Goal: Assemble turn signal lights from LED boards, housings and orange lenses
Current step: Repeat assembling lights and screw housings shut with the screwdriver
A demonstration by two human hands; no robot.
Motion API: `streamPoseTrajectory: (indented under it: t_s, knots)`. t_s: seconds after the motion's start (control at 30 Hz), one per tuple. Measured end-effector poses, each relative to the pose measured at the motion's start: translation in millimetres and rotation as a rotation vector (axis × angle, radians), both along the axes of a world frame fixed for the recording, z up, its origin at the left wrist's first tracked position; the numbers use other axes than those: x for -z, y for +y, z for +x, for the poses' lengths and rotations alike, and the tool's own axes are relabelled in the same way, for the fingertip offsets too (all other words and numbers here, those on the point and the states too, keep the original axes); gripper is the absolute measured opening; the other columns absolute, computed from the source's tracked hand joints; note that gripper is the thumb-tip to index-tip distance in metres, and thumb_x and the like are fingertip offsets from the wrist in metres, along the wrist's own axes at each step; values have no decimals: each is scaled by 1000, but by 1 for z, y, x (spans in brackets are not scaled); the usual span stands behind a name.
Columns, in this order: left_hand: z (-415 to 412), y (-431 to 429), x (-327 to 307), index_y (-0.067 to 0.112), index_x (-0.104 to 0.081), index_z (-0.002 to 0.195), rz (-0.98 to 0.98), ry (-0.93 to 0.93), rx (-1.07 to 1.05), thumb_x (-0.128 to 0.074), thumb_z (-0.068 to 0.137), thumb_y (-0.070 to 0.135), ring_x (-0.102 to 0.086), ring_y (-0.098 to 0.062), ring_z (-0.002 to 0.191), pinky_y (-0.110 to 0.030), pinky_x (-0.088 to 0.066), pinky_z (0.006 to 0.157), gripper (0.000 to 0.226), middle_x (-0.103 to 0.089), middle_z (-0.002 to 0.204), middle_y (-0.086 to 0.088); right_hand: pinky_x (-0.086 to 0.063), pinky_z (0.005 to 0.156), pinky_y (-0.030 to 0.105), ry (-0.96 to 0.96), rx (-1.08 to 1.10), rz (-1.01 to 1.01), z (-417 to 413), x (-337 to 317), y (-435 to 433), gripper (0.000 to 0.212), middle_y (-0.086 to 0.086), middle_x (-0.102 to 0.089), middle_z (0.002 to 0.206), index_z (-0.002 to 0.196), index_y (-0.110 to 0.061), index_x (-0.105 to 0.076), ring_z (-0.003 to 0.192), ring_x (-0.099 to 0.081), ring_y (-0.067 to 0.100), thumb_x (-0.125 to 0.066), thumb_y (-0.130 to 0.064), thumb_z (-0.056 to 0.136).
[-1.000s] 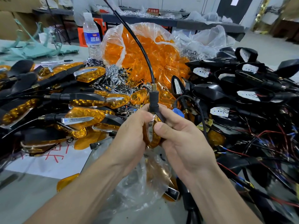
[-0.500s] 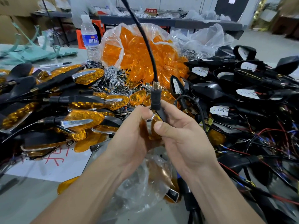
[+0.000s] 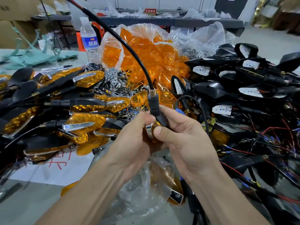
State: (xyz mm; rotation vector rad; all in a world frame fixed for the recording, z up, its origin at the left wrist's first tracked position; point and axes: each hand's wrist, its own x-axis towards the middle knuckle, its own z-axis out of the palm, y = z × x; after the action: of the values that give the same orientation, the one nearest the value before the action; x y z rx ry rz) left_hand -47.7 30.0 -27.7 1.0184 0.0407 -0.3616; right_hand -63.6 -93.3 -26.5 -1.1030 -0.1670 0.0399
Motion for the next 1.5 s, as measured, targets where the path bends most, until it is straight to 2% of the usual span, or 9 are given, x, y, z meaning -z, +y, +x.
streamPoseTrajectory:
  t_s: [0.27,0.43,0.57,0.67,0.8,0.9,1.13,1.37,1.5]
  knots:
    - [2,-1,0,1,-66,115,-14,13,24,-40,102,20,-72,-31,106,-47,-64,86,35,-74,117,-27,-58,96,44,20,8,-16,-1,2,0,52,10,-78,114,116,-17,-74,118,-69,35,-59,21,85]
    - [3,6,2,26,-73,126,21,-119,123,-65,83,45,-69,-33,121,-53,-59,97,48,-72,130,-15,-48,111,53,36,-12,50,3,-1,-5,53,18,-74,124,126,-10,-70,123,-66,37,-67,2,75]
    - [11,6,-2,14,-63,141,382,-298,110,-48,105,8,-67,-17,97,-33,-57,97,39,-71,99,-6,-49,110,47,75,-19,84,5,-2,-4,49,11,-75,123,128,-8,-69,112,-71,27,-64,6,82]
    - [5,2,-2,38,-70,129,349,-233,79,-62,89,33,-74,-24,108,-42,-62,87,41,-78,113,-5,-58,100,49,-24,114,-150,5,-1,-5,42,4,-80,111,113,-19,-78,107,-74,26,-67,10,86]
    - [0,14,-3,51,-72,109,556,-323,-93,-67,68,41,-75,-20,76,-39,-64,64,42,-76,86,-2,-60,92,37,-57,156,-199,9,-4,-12,43,-5,-79,111,109,-31,-80,110,-73,13,-66,-7,75]
    - [-3,12,-5,46,-71,103,699,-413,-119,-64,72,35,-54,-9,53,-21,-48,51,34,-60,60,8,-61,83,33,-52,88,-159,12,-3,-17,32,4,-79,109,105,-24,-81,104,-75,19,-65,-7,82]
    - [-10,10,-2,45,-68,106,781,-541,-129,-64,75,50,-47,-8,52,-30,-45,49,31,-56,61,7,-56,94,66,-101,183,-191,10,0,-20,27,17,-78,101,94,-15,-79,99,-73,47,-68,7,82]
    - [-15,5,5,46,-55,103,776,-542,-237,-66,69,51,-60,-13,57,-27,-50,51,37,-70,87,9,-62,79,62,-85,177,-223,10,-3,-21,42,20,-78,91,82,-18,-79,86,-72,53,-65,22,84]
    - [-15,3,8,46,-58,99,746,-526,-221,-65,69,51,-51,-2,53,-21,-46,48,32,-62,66,11,-65,74,55,-118,201,-245,10,0,-21,43,18,-78,87,80,-19,-80,82,-73,50,-66,22,83]
